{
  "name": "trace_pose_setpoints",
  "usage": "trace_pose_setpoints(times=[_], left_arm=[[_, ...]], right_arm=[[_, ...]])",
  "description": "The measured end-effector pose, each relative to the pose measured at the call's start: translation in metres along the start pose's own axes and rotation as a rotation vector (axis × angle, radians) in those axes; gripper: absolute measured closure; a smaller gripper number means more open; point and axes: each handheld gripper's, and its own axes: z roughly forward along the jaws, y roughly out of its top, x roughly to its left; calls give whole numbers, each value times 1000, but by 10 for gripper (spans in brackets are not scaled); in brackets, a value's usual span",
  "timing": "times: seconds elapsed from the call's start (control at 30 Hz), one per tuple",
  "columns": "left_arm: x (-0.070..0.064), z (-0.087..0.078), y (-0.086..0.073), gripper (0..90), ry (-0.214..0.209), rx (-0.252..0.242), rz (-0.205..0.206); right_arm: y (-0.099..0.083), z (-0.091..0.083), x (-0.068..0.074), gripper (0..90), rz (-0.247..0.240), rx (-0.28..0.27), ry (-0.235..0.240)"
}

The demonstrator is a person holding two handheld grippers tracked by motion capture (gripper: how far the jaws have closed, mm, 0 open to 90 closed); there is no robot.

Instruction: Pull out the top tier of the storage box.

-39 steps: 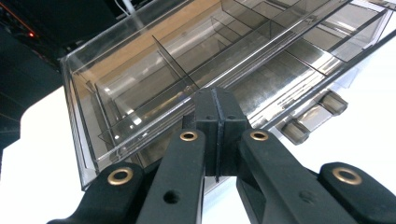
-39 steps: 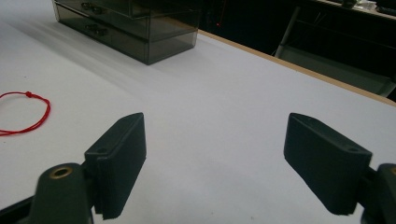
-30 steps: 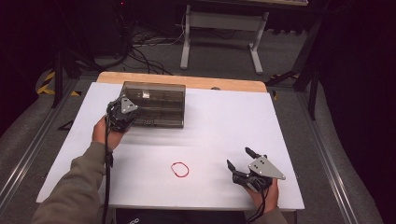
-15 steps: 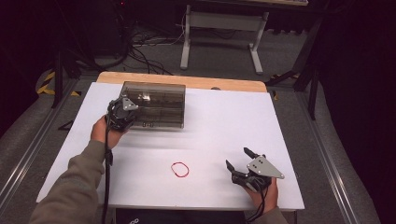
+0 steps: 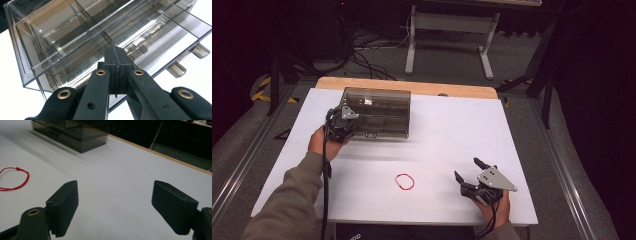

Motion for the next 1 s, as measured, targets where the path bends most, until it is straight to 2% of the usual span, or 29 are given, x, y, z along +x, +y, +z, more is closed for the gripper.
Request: trace_pose_setpoints(times=[0.33,0.63,1.0], left_arm=[[-4,-3,-3,897,-5,-2,0],[-4,-4,-5,897,-7,-8,7],[-5,-6,-6,897,-10,-8,15]], right_arm=[[2,-1,1,227,-9,-4,-1],[3,-4,-1,255,13,-16,17],[3,-3,-1,257,2,-4,26]])
